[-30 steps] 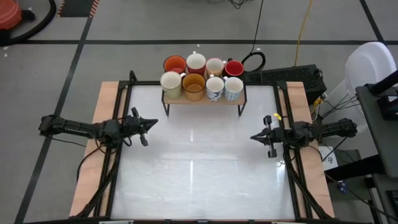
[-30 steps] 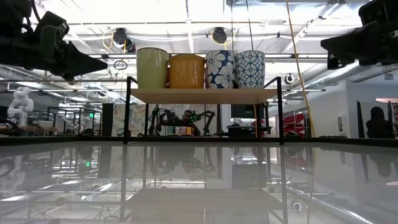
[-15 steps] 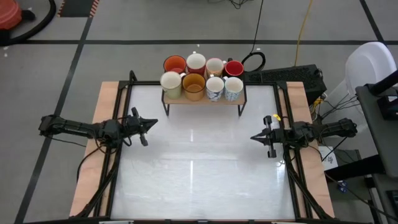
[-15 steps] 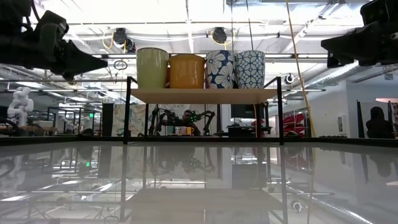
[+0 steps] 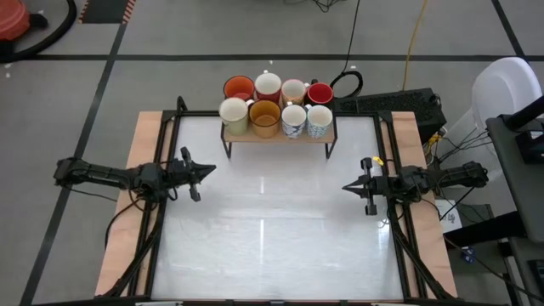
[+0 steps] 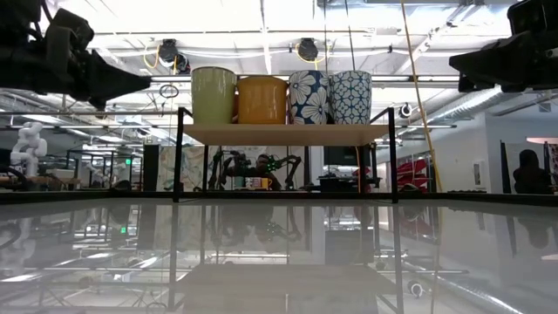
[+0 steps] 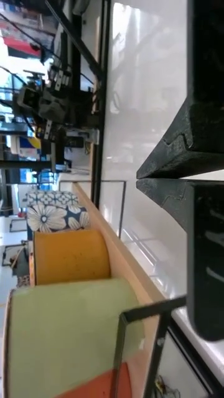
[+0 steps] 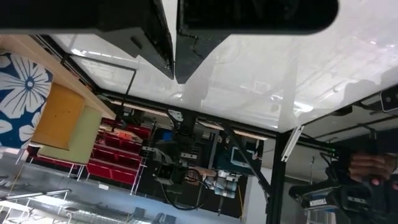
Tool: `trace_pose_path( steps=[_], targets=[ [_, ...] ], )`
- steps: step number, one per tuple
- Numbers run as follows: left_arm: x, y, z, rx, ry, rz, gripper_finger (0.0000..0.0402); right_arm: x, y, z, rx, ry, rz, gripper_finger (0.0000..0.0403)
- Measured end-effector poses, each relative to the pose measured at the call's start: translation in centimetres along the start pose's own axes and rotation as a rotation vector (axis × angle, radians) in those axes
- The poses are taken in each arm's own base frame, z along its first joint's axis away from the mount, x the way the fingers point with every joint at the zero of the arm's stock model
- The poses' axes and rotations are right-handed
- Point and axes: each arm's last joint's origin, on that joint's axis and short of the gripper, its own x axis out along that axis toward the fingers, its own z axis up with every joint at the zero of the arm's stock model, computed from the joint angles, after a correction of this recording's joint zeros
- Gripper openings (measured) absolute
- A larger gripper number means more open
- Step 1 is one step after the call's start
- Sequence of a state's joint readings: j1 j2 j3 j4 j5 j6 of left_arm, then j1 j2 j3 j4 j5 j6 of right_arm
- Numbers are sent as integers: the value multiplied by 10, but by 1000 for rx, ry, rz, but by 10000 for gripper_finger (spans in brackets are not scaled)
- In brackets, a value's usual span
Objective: Place coffee mugs
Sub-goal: Return to Home Position
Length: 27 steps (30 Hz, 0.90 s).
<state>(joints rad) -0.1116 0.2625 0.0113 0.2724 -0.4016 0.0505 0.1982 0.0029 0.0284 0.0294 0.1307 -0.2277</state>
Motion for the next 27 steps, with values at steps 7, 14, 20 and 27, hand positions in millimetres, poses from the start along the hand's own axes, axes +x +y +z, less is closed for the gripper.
trace_pose_path(
  steps=[7,14,20,27],
  targets=[
    [-7,4,4,-7,-49,21,5,0,0,0,5,-2,0,0],
    [-16,8,5,12,-75,28,5,0,0,0,6,-4,0,0],
    [-16,7,6,11,-85,18,5,0,0,1,7,-8,-1,0],
    [-15,8,12,-1,-162,-88,5,0,0,1,7,-11,-2,0]
  ],
)
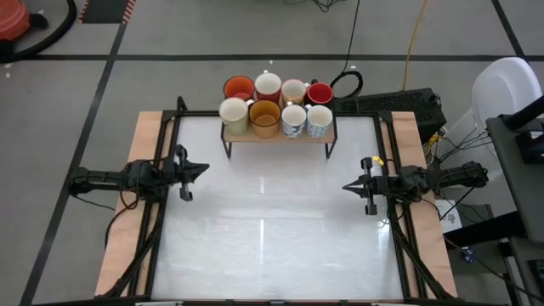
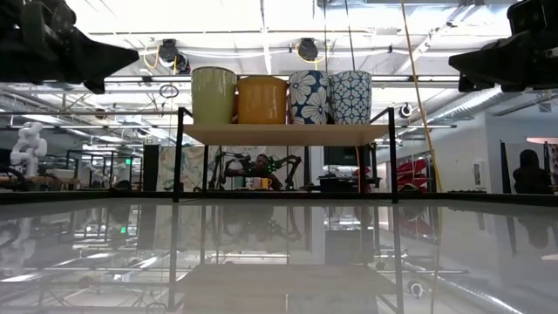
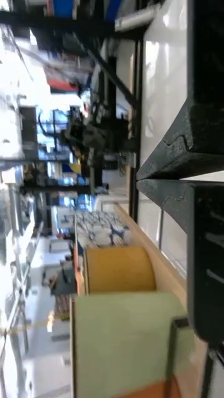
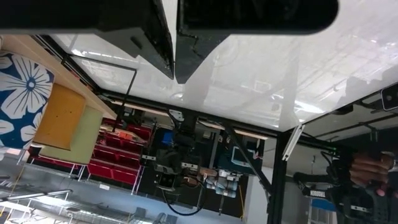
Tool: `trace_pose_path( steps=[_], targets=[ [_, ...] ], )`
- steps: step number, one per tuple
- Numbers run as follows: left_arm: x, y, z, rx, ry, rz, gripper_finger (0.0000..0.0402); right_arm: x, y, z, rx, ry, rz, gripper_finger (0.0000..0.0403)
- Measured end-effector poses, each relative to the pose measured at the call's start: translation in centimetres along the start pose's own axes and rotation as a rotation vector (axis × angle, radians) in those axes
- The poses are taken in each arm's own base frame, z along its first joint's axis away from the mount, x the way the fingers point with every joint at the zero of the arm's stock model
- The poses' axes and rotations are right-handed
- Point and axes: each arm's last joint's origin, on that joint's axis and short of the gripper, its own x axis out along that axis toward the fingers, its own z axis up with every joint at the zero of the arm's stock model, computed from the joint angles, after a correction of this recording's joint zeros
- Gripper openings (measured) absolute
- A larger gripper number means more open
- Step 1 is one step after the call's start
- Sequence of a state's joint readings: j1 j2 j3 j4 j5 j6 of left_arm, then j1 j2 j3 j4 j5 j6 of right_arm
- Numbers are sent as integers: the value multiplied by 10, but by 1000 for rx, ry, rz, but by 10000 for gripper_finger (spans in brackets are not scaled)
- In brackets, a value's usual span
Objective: Place coffee mugs
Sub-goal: Return to Home Position
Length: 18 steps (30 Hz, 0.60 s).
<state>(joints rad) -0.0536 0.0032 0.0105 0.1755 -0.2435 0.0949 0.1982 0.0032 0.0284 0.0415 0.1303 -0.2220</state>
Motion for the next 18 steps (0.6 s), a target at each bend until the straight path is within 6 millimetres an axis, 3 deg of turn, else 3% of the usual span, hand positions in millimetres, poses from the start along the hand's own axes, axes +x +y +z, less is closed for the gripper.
trace_pose_path(
  steps=[18],
  targets=[
    [1,8,-15,-33,143,-71,5,0,0,0,0,-2,0,0]
  ],
)
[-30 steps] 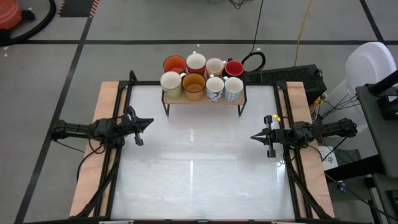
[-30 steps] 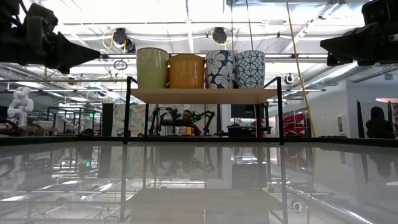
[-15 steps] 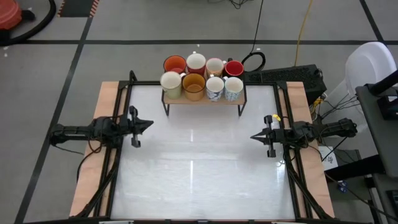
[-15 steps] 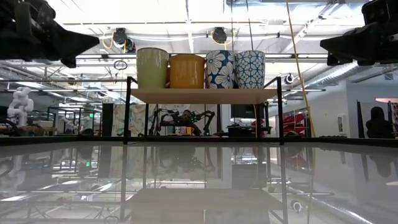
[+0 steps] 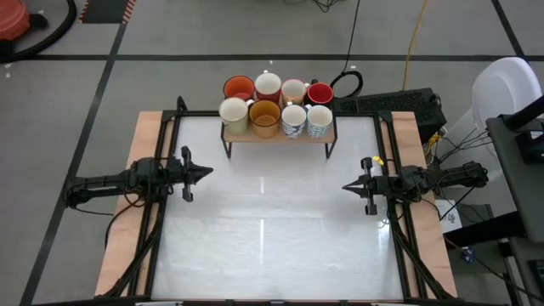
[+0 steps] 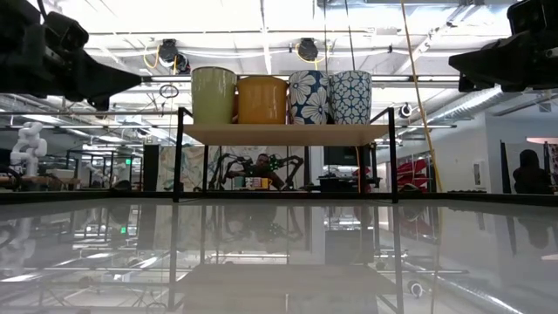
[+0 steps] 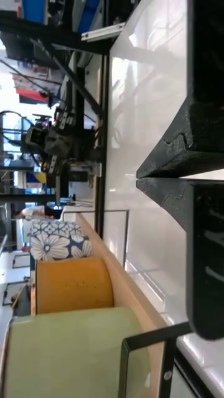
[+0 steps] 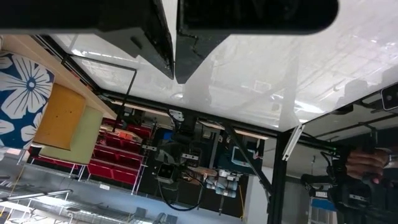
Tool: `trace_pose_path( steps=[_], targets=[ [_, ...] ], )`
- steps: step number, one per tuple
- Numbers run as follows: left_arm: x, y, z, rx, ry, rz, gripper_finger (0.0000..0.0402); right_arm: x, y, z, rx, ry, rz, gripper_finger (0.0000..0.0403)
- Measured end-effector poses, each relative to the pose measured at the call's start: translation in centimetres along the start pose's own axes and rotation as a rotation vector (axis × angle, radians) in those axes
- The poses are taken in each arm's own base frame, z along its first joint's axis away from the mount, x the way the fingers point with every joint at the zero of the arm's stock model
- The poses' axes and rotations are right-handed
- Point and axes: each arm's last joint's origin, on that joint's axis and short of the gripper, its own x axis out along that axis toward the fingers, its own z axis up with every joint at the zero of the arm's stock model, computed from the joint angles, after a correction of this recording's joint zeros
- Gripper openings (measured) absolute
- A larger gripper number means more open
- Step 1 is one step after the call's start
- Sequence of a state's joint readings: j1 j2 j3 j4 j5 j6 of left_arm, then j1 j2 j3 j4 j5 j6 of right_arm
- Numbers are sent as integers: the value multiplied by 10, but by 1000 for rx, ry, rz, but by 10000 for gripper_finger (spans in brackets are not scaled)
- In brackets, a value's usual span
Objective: Place coffee mugs
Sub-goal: Return to Home Position
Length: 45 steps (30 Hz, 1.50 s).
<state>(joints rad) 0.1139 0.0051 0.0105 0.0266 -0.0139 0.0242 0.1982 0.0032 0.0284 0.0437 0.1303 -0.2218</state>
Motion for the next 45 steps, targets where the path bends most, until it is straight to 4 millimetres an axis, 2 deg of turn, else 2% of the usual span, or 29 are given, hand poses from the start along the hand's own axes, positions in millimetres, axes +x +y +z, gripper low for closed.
trace_pose_path(
  steps=[14,45],
  targets=[
    [3,1,-5,-23,60,9,5,0,0,0,0,0,0,0],
    [3,1,-4,-27,49,13,5,0,0,0,0,-1,0,0]
  ],
)
